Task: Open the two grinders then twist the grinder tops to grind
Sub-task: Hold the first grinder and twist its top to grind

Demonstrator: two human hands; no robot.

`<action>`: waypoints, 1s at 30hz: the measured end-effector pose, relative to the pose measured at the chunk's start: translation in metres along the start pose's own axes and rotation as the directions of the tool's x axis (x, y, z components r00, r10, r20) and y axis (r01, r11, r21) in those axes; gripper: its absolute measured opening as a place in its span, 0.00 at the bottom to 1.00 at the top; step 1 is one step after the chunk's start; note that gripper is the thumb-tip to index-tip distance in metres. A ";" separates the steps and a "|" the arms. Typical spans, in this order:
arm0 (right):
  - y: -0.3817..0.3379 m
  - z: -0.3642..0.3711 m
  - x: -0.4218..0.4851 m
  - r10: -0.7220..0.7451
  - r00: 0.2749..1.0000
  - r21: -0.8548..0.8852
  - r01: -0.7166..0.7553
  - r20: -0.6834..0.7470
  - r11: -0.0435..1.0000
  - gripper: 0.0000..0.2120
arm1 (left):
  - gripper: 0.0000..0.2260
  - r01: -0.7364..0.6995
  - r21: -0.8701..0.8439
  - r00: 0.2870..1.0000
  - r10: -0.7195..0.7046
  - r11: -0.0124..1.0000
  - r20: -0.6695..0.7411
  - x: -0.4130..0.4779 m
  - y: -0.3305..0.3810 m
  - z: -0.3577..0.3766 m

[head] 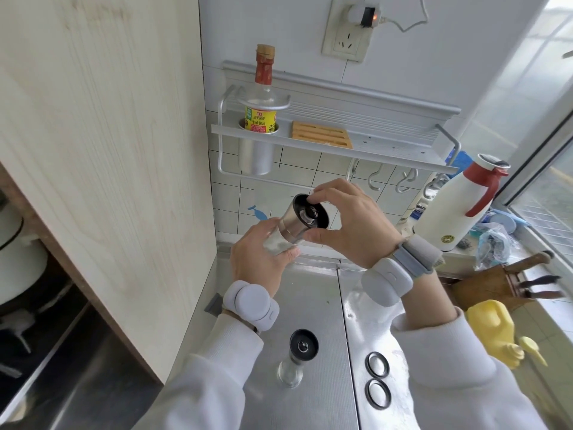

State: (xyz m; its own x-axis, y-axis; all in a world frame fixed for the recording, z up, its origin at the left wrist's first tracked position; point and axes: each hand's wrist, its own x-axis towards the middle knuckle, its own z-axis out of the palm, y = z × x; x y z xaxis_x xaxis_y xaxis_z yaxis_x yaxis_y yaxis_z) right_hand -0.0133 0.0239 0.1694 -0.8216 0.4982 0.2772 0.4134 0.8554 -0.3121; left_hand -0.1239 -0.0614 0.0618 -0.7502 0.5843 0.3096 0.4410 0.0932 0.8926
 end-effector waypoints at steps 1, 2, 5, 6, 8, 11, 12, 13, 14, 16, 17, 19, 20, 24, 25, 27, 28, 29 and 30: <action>-0.001 0.000 0.000 -0.002 1.000 0.003 0.002 0.002 1.000 0.23 | 0.21 -0.005 -0.001 1.000 0.005 1.000 -0.004 0.000 0.000 -0.001; -0.003 0.000 0.000 -0.007 1.000 0.014 0.007 0.002 1.000 0.21 | 0.21 -0.008 -0.001 1.000 0.008 1.000 -0.002 0.001 -0.001 -0.002; -0.009 0.002 0.002 -0.012 1.000 0.054 0.013 -0.014 0.998 0.14 | 0.21 -0.011 -0.001 1.000 0.011 1.000 0.004 0.004 -0.003 -0.007; -0.011 0.003 0.003 -0.008 1.000 0.055 0.009 -0.024 0.998 0.15 | 0.21 -0.012 -0.002 1.000 0.012 1.000 0.003 0.005 -0.005 -0.009; -0.012 0.005 0.005 0.004 1.000 0.036 -0.003 -0.024 0.999 0.20 | 0.21 -0.014 0.003 1.000 0.014 1.000 0.005 0.006 -0.007 -0.010; -0.017 0.009 0.008 -0.011 1.000 0.025 0.011 0.007 1.000 0.18 | 0.21 -0.017 -0.001 1.000 0.017 1.000 0.010 0.009 -0.011 -0.015; -0.018 0.009 0.008 -0.019 1.000 0.031 0.019 0.016 0.999 0.14 | 0.21 -0.020 0.004 1.000 0.020 1.000 0.010 0.009 -0.011 -0.016; -0.020 0.009 0.008 -0.020 1.000 0.035 0.019 0.017 0.999 0.11 | 0.21 -0.024 0.011 1.000 0.024 1.000 0.011 0.010 -0.012 -0.017; -0.020 0.009 0.009 -0.017 1.000 0.038 0.016 0.011 0.999 0.09 | 0.21 -0.027 0.015 1.000 0.027 1.000 0.010 0.010 -0.012 -0.018; -0.023 0.011 0.010 0.004 1.000 0.037 -0.004 -0.013 0.999 0.14 | 0.22 -0.025 0.012 1.000 0.025 1.000 0.015 0.011 -0.014 -0.020; -0.025 0.012 0.011 0.018 1.000 0.029 -0.018 -0.018 0.999 0.18 | 0.22 -0.025 0.007 1.000 0.024 1.000 0.017 0.011 -0.015 -0.022; -0.028 0.014 0.011 0.038 0.999 0.007 -0.037 -0.012 0.999 0.23 | 0.21 -0.030 -0.004 0.999 0.030 1.000 0.020 0.012 -0.018 -0.025; -0.029 0.015 0.012 0.042 0.999 0.001 -0.042 -0.008 0.999 0.23 | 0.21 -0.033 -0.011 0.999 0.033 0.999 0.021 0.012 -0.019 -0.027; -0.033 0.019 0.012 0.048 0.999 -0.002 -0.048 0.008 0.999 0.21 | 0.22 -0.031 -0.025 0.999 0.032 0.999 0.031 0.013 -0.021 -0.031; -0.034 0.020 0.011 0.052 0.999 0.002 -0.052 0.010 0.999 0.21 | 0.22 -0.028 -0.027 0.999 0.029 0.999 0.038 0.013 -0.023 -0.032; -0.037 0.026 0.010 0.068 0.998 0.020 -0.068 -0.012 0.998 0.21 | 0.22 -0.026 -0.023 0.998 0.027 0.999 0.050 0.012 -0.027 -0.035; -0.037 0.028 0.009 0.077 0.997 0.034 -0.076 -0.028 0.997 0.20 | 0.22 -0.031 -0.013 0.998 0.032 0.999 0.053 0.012 -0.029 -0.036; -0.036 0.030 0.007 0.089 0.995 0.050 -0.087 -0.039 0.995 0.18 | 0.22 -0.034 -0.004 0.998 0.034 0.999 0.058 0.010 -0.031 -0.037; -0.035 0.030 0.007 0.095 0.994 0.059 -0.093 -0.046 0.994 0.15 | 0.23 -0.039 0.000 0.998 0.039 0.999 0.057 0.011 -0.031 -0.038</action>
State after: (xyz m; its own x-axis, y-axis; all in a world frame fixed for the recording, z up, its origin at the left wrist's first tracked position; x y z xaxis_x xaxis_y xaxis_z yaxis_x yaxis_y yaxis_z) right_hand -0.0449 -0.0066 0.1546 -0.7592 0.5836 0.2880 0.4637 0.7956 -0.3899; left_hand -0.1641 -0.0883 0.0503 -0.7030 0.6327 0.3248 0.4698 0.0704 0.8799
